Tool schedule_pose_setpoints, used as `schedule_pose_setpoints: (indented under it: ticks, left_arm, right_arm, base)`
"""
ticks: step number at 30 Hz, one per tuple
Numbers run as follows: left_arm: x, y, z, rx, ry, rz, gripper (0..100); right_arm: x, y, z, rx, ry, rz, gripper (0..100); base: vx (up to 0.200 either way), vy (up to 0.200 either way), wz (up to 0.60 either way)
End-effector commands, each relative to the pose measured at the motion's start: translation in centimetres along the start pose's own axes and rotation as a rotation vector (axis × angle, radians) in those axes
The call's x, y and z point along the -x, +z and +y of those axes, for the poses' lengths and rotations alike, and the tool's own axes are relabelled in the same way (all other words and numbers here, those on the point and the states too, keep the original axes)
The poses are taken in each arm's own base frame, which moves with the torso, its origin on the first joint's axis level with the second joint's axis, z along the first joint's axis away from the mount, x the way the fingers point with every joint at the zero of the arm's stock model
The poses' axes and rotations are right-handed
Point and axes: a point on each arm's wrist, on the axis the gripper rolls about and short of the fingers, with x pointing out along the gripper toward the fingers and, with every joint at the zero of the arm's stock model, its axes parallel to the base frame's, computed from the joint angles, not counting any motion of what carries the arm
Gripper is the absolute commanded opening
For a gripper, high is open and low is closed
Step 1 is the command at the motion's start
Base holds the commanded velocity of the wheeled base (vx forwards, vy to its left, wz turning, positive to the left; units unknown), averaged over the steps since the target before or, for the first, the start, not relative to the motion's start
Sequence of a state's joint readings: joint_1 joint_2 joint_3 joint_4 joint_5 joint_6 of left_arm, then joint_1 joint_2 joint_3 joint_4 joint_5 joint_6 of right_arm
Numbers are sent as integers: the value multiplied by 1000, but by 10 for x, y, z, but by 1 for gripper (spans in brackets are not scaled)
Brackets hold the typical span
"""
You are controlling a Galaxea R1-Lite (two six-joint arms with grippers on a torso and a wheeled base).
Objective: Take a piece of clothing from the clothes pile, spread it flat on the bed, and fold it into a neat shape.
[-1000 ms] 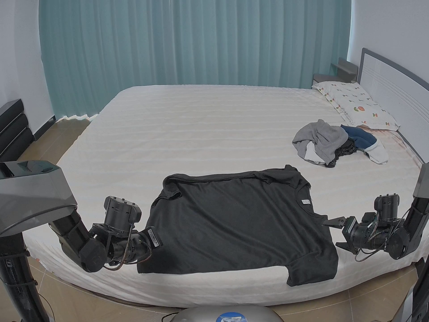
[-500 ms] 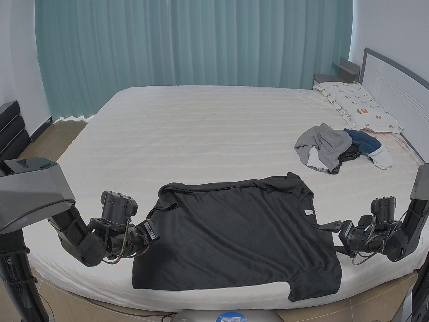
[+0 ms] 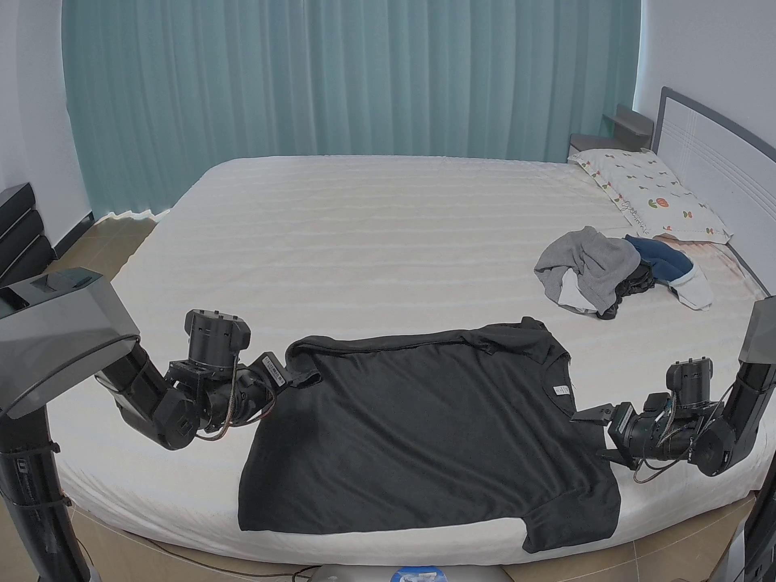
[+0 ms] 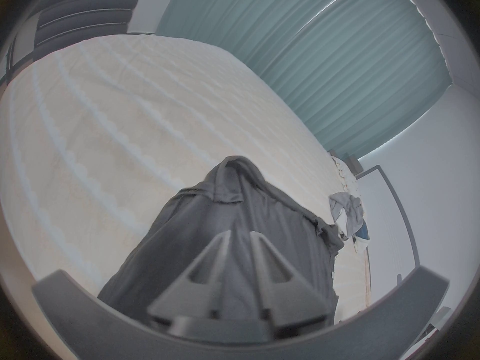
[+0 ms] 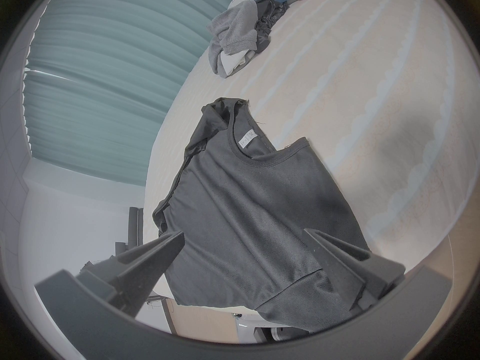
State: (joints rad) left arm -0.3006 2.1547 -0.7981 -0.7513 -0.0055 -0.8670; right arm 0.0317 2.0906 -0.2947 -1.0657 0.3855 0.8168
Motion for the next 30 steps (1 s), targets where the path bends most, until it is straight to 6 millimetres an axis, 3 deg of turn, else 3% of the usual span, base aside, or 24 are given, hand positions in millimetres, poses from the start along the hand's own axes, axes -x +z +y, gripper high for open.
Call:
schedule_pose_setpoints:
  ticks: [1,10,13,19,30]
  left_arm:
    - [-33,4,3,-7,1,-12,100]
    - [-101,27,5,-97,-35,-96,100]
    - [-117,27,9,-142,-37,-105,100]
    - [-129,23,23,-190,-10,-102,100]
    - [-127,22,21,-236,46,-150,100]
  right_arm:
    - [-2,-1,-2,-3,-9,9,100]
    - [-11,-4,-11,-6,-12,15,100]
    - [-14,-7,-13,-1,-4,18,100]
    - [-15,-12,-15,11,8,14,100]
    - [-14,-13,-16,14,16,8,100]
  base:
    - [0,0,0]
    - [0,0,0]
    - [0,0,0]
    - [0,0,0]
    - [0,0,0]
